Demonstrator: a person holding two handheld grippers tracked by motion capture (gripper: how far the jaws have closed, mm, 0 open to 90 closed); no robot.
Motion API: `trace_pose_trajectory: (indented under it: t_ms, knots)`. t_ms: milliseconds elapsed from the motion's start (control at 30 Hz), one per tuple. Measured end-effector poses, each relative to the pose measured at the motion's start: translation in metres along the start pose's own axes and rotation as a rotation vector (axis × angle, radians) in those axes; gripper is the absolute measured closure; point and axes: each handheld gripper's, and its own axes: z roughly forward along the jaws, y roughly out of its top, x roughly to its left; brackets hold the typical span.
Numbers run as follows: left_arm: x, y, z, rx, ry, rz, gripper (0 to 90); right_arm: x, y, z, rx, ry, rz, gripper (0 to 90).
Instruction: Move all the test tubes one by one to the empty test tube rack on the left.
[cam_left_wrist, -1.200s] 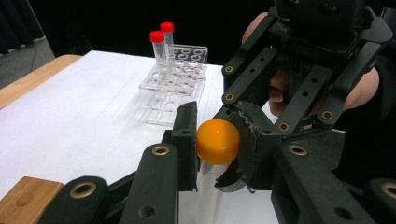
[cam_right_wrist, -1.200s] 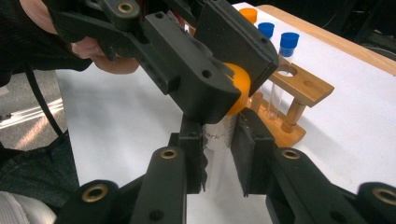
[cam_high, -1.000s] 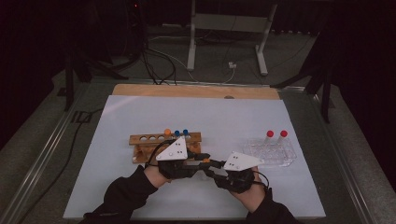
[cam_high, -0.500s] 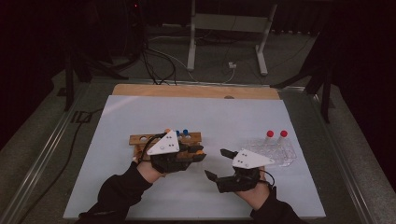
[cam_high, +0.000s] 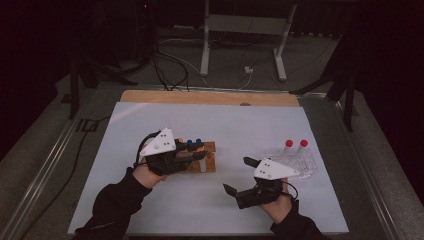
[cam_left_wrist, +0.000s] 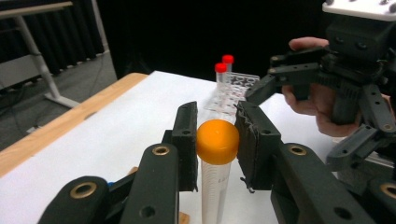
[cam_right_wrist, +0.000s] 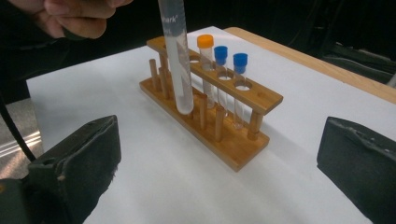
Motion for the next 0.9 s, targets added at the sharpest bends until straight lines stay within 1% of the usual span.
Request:
trace_pose_trajectory:
  t_ms: [67,133,200,233,267,300,333,367,467,500,567,600,633,700,733,900]
  knots:
    - [0.003,0.001,-0.004,-0.011,0.014,-0.004,71.6,-0.001,0.0,-0.001,-0.012,-0.001,0.003,0.0]
    - [0.006,0.001,-0.008,-0.015,0.029,-0.006,71.6,-0.002,0.0,-0.002,-0.02,-0.017,0.006,0.0]
    - [0.009,0.001,-0.011,-0.018,0.044,-0.013,71.6,-0.003,-0.001,-0.003,-0.026,-0.022,0.007,0.0]
    - [0.011,0.001,-0.012,-0.018,0.055,-0.012,71.6,-0.003,-0.001,-0.003,-0.029,-0.035,0.005,0.0]
    - [0.013,0.001,-0.014,-0.02,0.065,-0.015,71.6,-0.003,-0.001,-0.003,-0.034,-0.039,0.007,0.0]
    - [0.015,0.001,-0.015,-0.023,0.067,-0.019,71.6,-0.004,-0.002,-0.003,-0.035,-0.039,0.011,0.0]
    - [0.016,0.001,-0.017,-0.025,0.079,-0.018,71.6,-0.004,-0.002,-0.003,-0.038,-0.046,0.013,0.0]
    - [0.018,0.001,-0.019,-0.027,0.084,-0.02,71.7,-0.004,-0.003,-0.003,-0.046,-0.056,0.012,0.0]
    - [0.022,0.0,-0.023,-0.022,0.109,-0.013,71.6,-0.005,-0.004,-0.003,-0.061,-0.087,-0.013,0.0]
    - [0.024,-0.001,-0.024,-0.021,0.116,-0.016,71.6,-0.005,-0.005,-0.003,-0.068,-0.086,-0.012,0.0]
    - [0.029,-0.003,-0.026,-0.023,0.131,-0.028,71.6,-0.009,-0.005,-0.001,-0.028,-0.038,0.037,0.0]
    - [0.031,-0.004,-0.027,-0.022,0.14,-0.033,71.6,-0.01,-0.006,0.0,-0.027,-0.04,0.041,0.0]
    - [0.033,-0.005,-0.028,-0.022,0.144,-0.04,71.6,-0.01,-0.007,0.001,-0.027,-0.053,0.034,0.0]
    - [0.037,-0.006,-0.031,-0.02,0.156,-0.044,71.6,-0.011,-0.007,0.001,-0.014,-0.049,0.036,0.0]
    - [0.038,-0.006,-0.033,-0.02,0.156,-0.05,71.6,-0.012,-0.007,0.0,-0.021,-0.051,0.039,0.0]
    - [0.044,-0.008,-0.039,-0.007,0.187,-0.052,71.6,-0.011,-0.006,-0.003,-0.042,-0.066,0.029,0.0]
